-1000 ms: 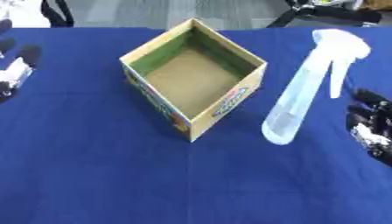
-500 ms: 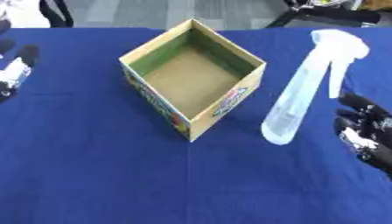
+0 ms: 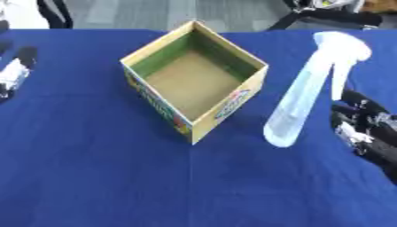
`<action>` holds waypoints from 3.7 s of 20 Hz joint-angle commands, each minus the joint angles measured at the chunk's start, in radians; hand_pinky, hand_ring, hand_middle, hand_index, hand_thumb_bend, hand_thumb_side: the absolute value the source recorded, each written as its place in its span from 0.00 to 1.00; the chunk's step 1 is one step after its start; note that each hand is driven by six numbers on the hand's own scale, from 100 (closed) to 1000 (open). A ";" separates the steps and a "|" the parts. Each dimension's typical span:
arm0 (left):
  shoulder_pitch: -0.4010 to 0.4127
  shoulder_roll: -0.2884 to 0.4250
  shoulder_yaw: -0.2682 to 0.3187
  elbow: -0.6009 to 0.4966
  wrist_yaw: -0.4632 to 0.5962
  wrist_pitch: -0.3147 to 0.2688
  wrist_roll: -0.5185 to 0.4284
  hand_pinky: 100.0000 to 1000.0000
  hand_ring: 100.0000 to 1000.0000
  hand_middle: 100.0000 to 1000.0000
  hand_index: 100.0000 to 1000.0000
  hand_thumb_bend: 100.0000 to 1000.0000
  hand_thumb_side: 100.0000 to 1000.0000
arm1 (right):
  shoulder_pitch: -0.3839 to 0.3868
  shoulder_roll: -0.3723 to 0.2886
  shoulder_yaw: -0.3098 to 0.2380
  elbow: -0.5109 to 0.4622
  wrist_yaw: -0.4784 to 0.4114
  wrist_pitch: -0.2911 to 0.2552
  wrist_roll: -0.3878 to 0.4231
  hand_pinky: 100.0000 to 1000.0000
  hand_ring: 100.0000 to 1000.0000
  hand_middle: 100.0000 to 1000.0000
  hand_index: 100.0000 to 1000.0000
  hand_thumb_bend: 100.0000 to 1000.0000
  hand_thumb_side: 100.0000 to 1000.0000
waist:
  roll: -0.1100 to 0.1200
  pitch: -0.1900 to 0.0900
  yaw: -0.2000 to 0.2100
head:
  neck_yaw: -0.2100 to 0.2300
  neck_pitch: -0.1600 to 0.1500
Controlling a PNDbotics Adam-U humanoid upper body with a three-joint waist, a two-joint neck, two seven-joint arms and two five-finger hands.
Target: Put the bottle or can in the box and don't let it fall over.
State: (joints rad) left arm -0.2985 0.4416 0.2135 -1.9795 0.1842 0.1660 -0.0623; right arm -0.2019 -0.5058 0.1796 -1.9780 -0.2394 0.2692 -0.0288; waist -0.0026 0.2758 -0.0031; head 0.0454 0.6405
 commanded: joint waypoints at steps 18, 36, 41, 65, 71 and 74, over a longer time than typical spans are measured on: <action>-0.015 0.031 0.000 -0.020 0.006 0.003 -0.006 1.00 1.00 1.00 0.96 0.31 0.09 | -0.051 -0.015 0.000 -0.022 -0.029 0.037 0.074 1.00 1.00 1.00 1.00 0.00 0.37 | -0.002 -0.020 0.016 | -0.002 -0.002; -0.022 0.028 -0.001 -0.020 0.014 0.002 -0.011 1.00 1.00 1.00 0.95 0.30 0.10 | -0.067 -0.047 -0.011 -0.022 -0.083 0.015 0.128 1.00 1.00 1.00 1.00 0.00 0.42 | -0.002 -0.016 0.023 | 0.003 -0.003; -0.024 0.028 -0.002 -0.020 0.016 0.002 -0.012 1.00 1.00 1.00 0.95 0.30 0.10 | -0.070 -0.050 -0.023 -0.022 -0.069 0.034 0.093 1.00 1.00 1.00 1.00 0.00 0.39 | -0.002 -0.014 0.024 | 0.002 -0.002; -0.026 0.025 -0.006 -0.020 0.022 0.002 -0.018 1.00 1.00 1.00 0.95 0.29 0.11 | -0.106 -0.093 -0.008 -0.022 -0.010 0.111 0.062 1.00 1.00 1.00 1.00 0.00 0.39 | 0.002 -0.007 0.026 | -0.011 0.000; -0.029 0.024 -0.006 -0.020 0.024 0.002 -0.018 1.00 1.00 1.00 0.95 0.28 0.11 | -0.125 -0.090 -0.001 -0.022 -0.025 0.122 0.076 1.00 1.00 1.00 1.00 0.00 0.39 | 0.002 -0.007 0.029 | -0.013 -0.002; -0.030 0.023 -0.006 -0.020 0.025 0.003 -0.018 1.00 1.00 1.00 0.95 0.28 0.11 | -0.131 -0.087 0.003 -0.022 -0.031 0.125 0.084 1.00 1.00 1.00 1.00 0.00 0.40 | 0.002 -0.007 0.030 | -0.014 -0.001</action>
State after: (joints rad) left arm -0.3174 0.4415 0.2063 -1.9795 0.2017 0.1687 -0.0785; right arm -0.3196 -0.5689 0.1862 -1.9780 -0.2620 0.3942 0.0507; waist -0.0021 0.2825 0.0260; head 0.0340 0.6405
